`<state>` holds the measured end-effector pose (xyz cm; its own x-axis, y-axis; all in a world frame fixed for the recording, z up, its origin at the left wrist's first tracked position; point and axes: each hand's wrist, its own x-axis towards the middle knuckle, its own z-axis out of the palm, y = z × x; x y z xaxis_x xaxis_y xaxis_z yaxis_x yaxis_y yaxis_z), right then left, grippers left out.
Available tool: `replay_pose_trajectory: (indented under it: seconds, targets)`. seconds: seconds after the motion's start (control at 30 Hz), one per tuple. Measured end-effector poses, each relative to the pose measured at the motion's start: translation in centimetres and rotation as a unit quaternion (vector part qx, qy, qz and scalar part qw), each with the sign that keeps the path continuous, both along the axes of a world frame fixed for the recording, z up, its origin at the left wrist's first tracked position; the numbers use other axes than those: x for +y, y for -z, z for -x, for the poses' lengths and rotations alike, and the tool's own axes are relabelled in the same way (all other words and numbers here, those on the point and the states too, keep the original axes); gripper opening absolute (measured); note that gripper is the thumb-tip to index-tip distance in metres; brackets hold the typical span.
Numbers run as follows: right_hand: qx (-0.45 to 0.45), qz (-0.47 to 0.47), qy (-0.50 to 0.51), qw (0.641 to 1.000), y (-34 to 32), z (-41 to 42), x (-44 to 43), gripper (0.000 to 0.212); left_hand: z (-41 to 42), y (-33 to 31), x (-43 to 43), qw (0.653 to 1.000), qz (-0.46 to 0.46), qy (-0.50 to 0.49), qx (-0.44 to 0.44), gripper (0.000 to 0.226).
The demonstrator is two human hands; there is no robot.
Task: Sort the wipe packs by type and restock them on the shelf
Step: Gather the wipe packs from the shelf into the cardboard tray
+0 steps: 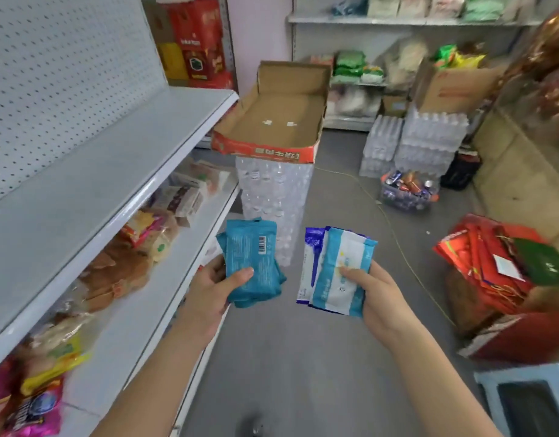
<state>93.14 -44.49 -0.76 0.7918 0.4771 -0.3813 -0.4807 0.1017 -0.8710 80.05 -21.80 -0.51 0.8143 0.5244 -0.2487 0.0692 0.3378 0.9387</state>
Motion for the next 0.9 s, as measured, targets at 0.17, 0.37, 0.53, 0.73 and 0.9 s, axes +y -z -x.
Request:
replay_pose_trajectory:
  seconds: [0.17, 0.37, 0.53, 0.73, 0.9]
  targets:
    - [-0.037, 0.031, 0.017, 0.999, 0.8, -9.2, -0.6, 0.03, -10.5, 1.7, 0.1, 0.999, 0.001, 0.043, 0.003, 0.055]
    - [-0.054, 0.059, 0.016, 0.997, 0.2, -22.7, 1.9, 0.032, -25.1, 3.0, 2.7, 0.999, 0.037, 0.039, -0.003, 0.053]
    - [-0.074, 0.062, -0.001, 0.995, -1.2, -33.9, 4.2, 0.044, -36.0, 2.3, 5.1, 0.999, 0.038, 0.021, -0.004, 0.049]
    - [-0.076, 0.058, -0.022, 0.995, -0.6, -47.4, 7.6, 0.045, -47.9, 2.7, 7.9, 0.999, 0.039, -0.007, -0.007, 0.067]
    - [-0.075, 0.038, -0.074, 0.994, 0.6, -59.9, 10.9, 0.045, -57.5, 3.8, 9.5, 0.996, 0.02, -0.091, 0.014, 0.055]
